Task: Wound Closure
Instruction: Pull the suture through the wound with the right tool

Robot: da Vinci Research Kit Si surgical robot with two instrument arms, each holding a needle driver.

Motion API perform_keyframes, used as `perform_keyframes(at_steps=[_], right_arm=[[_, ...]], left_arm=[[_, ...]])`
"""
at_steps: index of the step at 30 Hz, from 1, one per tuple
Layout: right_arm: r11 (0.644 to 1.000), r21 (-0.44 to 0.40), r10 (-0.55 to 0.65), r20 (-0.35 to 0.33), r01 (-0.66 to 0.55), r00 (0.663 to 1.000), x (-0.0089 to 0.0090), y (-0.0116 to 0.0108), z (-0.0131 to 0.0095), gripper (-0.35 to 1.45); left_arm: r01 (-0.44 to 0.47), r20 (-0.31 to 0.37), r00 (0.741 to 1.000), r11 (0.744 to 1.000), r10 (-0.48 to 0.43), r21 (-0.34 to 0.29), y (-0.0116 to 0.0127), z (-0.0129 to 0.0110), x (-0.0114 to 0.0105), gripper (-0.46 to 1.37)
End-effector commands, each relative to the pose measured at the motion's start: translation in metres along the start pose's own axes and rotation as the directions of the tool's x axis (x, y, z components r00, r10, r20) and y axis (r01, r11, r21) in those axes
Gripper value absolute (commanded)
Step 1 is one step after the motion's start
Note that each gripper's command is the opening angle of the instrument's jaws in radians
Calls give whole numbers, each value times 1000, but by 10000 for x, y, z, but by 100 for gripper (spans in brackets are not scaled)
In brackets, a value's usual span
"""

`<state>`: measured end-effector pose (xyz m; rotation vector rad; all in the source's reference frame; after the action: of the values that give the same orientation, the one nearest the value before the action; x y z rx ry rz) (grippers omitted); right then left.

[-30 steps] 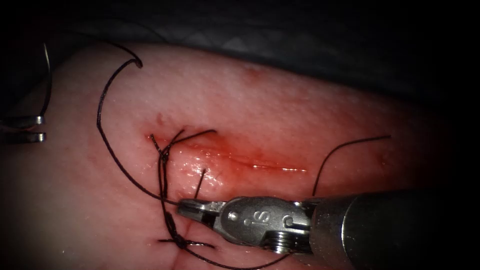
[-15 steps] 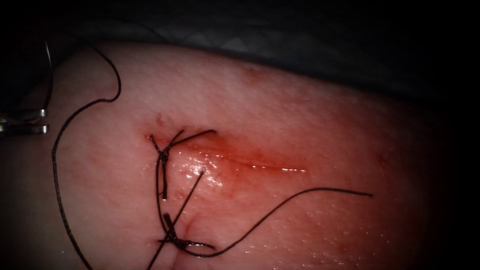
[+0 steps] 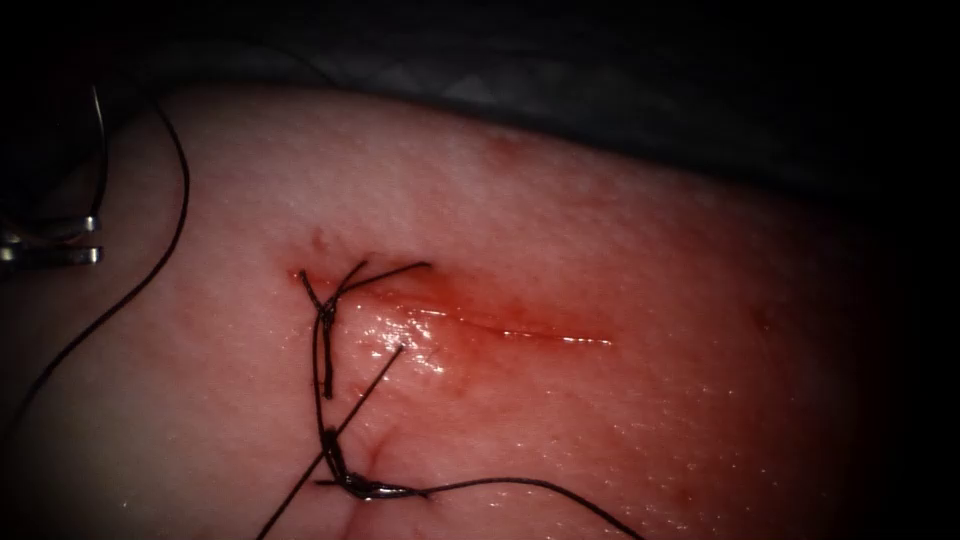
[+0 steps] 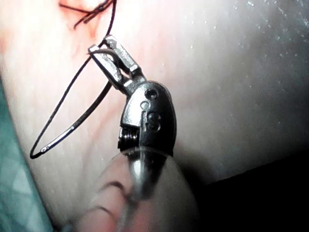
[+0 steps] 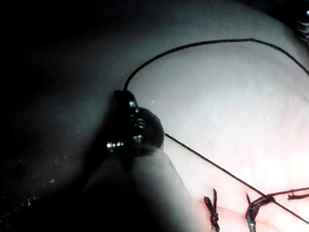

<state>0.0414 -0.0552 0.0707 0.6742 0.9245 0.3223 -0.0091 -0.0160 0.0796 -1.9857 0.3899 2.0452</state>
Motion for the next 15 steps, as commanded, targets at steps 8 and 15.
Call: perform_keyframes(at_steps=[8,15], right_arm=[[978,-193,-104,-102,82,989,9,31,-57,114],[956,-264,-163,-111,129,980,11,39,-125,119]], left_arm=[[-4,6,1000,1000,4,-2,-3,-2,-8,-35],[-7,9,1000,1000,7,1,-5,-4,-13,-35]])
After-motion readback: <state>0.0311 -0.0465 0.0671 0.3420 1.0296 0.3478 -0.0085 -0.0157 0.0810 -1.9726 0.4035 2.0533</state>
